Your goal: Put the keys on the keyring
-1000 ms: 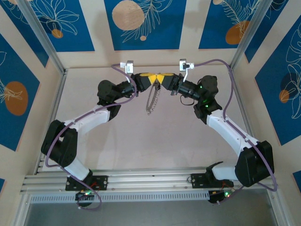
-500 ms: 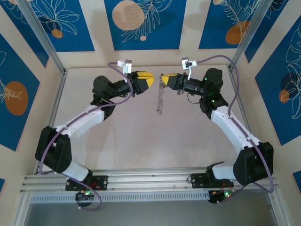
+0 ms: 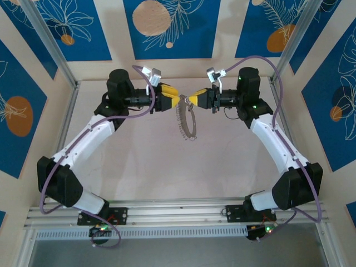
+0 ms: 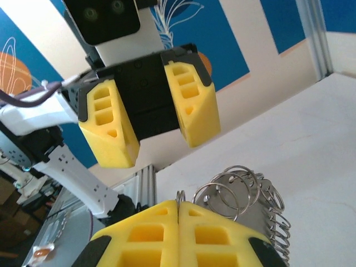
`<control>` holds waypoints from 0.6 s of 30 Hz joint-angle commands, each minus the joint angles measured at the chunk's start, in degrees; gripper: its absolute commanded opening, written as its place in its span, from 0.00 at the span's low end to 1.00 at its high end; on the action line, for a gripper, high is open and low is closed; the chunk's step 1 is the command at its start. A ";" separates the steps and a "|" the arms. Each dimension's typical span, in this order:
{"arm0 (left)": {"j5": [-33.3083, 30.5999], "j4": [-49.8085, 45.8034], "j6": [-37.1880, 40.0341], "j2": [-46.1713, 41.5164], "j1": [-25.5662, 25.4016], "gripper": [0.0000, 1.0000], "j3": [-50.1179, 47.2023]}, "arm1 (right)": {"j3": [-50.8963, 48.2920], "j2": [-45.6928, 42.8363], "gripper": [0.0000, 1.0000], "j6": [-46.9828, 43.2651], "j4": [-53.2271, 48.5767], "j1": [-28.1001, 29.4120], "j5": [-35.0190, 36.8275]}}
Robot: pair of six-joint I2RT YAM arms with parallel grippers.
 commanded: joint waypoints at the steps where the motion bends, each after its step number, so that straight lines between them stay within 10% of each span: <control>1: 4.59 -14.54 11.51 0.44 0.62 0.37 4.35 | 2.96 0.92 0.00 -5.91 -7.50 0.42 -3.94; 18: 9.98 -21.01 14.59 4.15 -0.34 0.32 8.84 | 5.97 2.94 0.00 -8.99 -11.74 2.83 -4.32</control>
